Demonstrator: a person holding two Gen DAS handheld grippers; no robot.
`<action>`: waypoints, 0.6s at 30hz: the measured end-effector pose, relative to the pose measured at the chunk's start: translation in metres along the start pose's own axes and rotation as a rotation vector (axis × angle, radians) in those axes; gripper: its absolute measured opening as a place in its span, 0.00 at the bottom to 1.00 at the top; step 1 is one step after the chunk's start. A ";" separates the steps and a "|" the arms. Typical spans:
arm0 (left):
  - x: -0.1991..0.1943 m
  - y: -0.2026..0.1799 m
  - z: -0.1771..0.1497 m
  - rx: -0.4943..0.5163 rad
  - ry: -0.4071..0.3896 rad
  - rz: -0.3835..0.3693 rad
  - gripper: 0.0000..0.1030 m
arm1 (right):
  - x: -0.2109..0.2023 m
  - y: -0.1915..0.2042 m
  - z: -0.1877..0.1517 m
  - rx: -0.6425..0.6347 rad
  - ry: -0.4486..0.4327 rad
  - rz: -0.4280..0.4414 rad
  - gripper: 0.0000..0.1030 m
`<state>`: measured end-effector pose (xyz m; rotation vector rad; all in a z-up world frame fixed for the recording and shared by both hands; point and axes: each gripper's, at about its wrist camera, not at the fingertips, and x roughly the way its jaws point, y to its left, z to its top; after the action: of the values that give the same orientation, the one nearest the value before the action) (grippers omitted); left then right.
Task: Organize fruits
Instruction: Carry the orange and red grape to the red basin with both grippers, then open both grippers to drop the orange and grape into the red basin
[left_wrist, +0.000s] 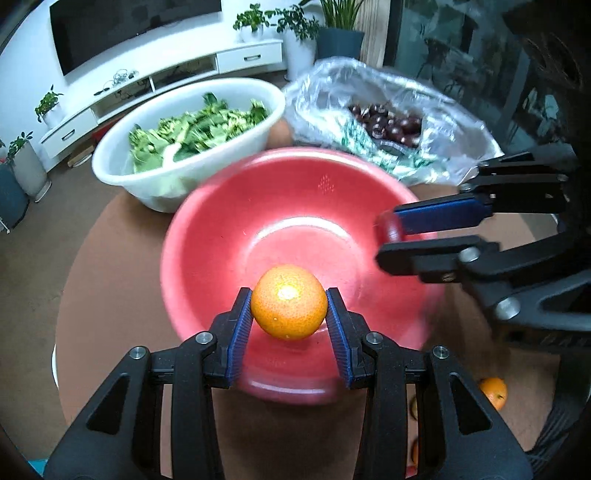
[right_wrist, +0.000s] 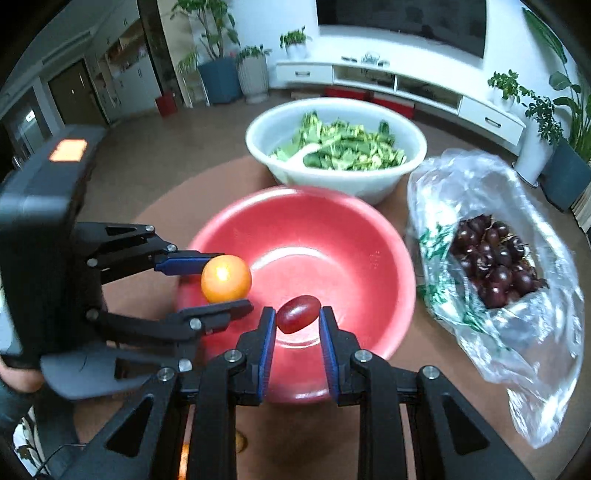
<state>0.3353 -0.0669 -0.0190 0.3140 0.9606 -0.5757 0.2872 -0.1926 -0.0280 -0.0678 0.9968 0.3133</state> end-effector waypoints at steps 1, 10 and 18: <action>0.004 -0.001 -0.001 -0.001 0.005 -0.001 0.36 | 0.007 -0.001 0.000 0.000 0.012 -0.002 0.25; 0.019 -0.004 -0.003 0.006 0.018 0.034 0.43 | 0.033 -0.010 -0.002 0.001 0.072 -0.029 0.26; 0.012 -0.006 -0.007 0.018 0.008 0.043 0.52 | 0.042 -0.010 -0.003 0.010 0.082 -0.041 0.27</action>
<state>0.3324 -0.0719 -0.0331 0.3528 0.9547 -0.5449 0.3087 -0.1935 -0.0661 -0.0924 1.0770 0.2698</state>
